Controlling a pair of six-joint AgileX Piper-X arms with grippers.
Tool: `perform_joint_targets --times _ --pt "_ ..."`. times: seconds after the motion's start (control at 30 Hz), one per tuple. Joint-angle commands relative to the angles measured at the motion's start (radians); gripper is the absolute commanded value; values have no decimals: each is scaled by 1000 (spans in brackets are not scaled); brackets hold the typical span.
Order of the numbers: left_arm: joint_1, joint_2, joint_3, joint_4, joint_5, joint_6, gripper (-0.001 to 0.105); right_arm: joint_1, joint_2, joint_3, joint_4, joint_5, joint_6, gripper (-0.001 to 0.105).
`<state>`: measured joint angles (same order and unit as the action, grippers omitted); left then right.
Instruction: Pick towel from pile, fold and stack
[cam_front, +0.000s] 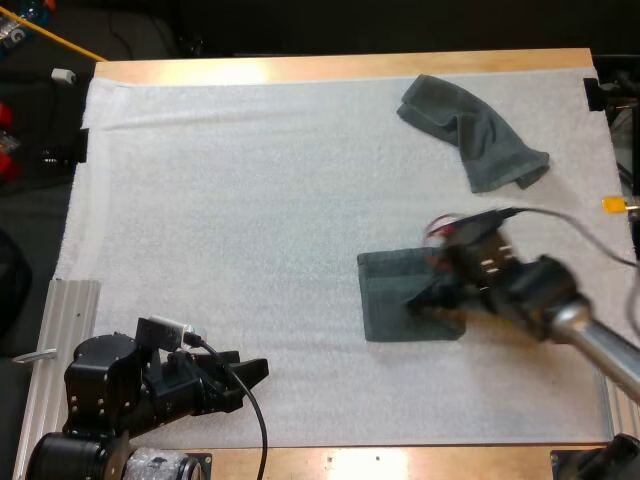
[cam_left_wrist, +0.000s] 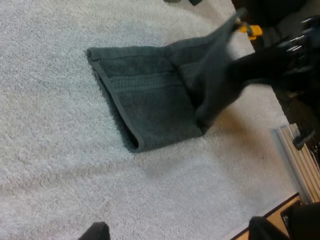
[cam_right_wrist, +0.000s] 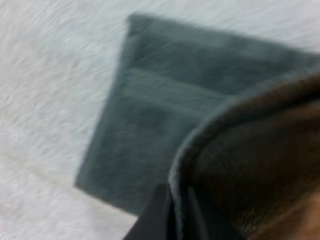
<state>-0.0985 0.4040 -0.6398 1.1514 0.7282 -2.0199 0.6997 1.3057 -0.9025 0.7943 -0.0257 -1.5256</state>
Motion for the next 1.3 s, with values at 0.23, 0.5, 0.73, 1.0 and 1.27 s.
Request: perform_joint_targets --times 0.23,0.5,0.73,1.0,1.27 --pt "1 -4 -8 0 35 5 56 61 175 -2 -125 -69 186 0" --pt "1 -4 -8 -2 40 5 56 61 248 -2 -194 -142 278 0" --pt "1 -4 -8 -2 40 5 56 61 266 -2 -206 -229 282 9" --pt "1 -4 -8 -2 40 5 56 61 235 -5 -203 -384 271 63" --pt "1 -4 -8 -2 40 5 56 61 36 -5 -77 -277 219 63"
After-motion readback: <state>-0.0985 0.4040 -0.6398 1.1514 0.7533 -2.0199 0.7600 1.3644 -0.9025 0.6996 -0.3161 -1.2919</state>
